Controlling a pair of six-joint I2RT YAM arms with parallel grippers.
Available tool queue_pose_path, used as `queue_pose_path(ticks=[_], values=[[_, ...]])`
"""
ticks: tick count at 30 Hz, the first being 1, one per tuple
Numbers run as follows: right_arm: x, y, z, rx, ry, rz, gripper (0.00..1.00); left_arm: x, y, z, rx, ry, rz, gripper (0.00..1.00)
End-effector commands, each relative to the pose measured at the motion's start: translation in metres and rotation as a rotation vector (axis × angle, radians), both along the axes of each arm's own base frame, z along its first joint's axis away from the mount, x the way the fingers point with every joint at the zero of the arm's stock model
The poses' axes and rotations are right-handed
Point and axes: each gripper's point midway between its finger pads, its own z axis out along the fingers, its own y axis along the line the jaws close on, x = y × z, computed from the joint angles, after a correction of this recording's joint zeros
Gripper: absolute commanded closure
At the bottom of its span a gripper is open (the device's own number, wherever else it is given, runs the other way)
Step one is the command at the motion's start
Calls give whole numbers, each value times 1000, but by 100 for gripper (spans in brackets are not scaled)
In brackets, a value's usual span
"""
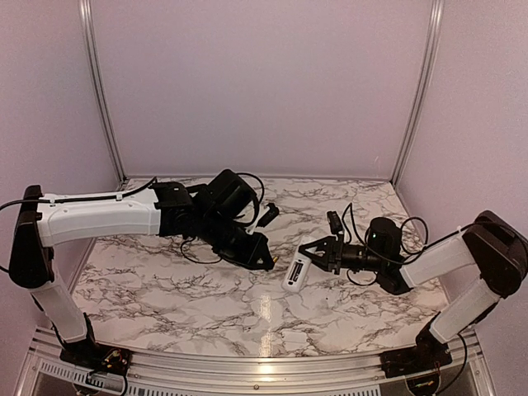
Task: Load the batteries into the remote control
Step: Pick up the battery from the center of the board, then place the battery in the battery compartment.
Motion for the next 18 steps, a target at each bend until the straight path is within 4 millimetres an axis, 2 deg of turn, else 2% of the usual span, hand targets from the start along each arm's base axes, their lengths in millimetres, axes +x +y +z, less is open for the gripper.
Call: queue_pose_path(ticks=[1, 12, 18], values=[[6, 11, 11, 39, -24, -16, 100, -3, -14, 5, -26, 23, -6, 100], [9, 29, 12, 83, -11, -6, 100, -7, -23, -15, 20, 67, -20, 100], [8, 36, 13, 100, -6, 1, 100, -6, -22, -35, 72, 81, -10, 98]])
